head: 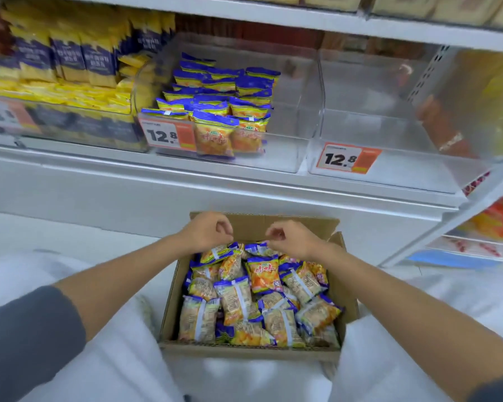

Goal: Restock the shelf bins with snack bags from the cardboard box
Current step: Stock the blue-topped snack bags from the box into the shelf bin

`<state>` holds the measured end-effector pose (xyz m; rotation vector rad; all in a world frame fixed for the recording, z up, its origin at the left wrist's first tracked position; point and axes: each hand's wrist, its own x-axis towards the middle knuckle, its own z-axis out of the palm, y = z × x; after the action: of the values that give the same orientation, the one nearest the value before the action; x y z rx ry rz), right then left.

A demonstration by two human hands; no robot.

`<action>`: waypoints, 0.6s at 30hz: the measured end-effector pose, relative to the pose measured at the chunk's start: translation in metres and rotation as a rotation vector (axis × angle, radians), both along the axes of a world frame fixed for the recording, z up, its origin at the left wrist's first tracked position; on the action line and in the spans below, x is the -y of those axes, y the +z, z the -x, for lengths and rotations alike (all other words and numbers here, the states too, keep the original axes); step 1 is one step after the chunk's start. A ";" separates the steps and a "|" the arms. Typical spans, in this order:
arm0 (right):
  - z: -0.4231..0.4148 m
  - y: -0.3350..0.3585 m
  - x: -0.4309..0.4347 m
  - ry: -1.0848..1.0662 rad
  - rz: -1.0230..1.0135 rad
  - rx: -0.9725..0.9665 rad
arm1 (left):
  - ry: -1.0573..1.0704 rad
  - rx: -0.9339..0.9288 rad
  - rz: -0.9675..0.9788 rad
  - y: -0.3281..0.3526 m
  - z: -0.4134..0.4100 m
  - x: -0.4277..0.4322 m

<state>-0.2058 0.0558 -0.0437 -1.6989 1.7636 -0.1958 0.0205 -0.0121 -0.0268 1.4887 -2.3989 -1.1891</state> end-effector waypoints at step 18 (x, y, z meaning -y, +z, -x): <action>-0.001 -0.015 -0.004 -0.293 0.293 0.017 | -0.020 0.021 -0.034 -0.023 0.019 -0.009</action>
<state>-0.2050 0.0593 -0.0584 -1.6166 2.0449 -0.6219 0.0016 -0.0030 -0.0502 1.4982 -2.4246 -1.2311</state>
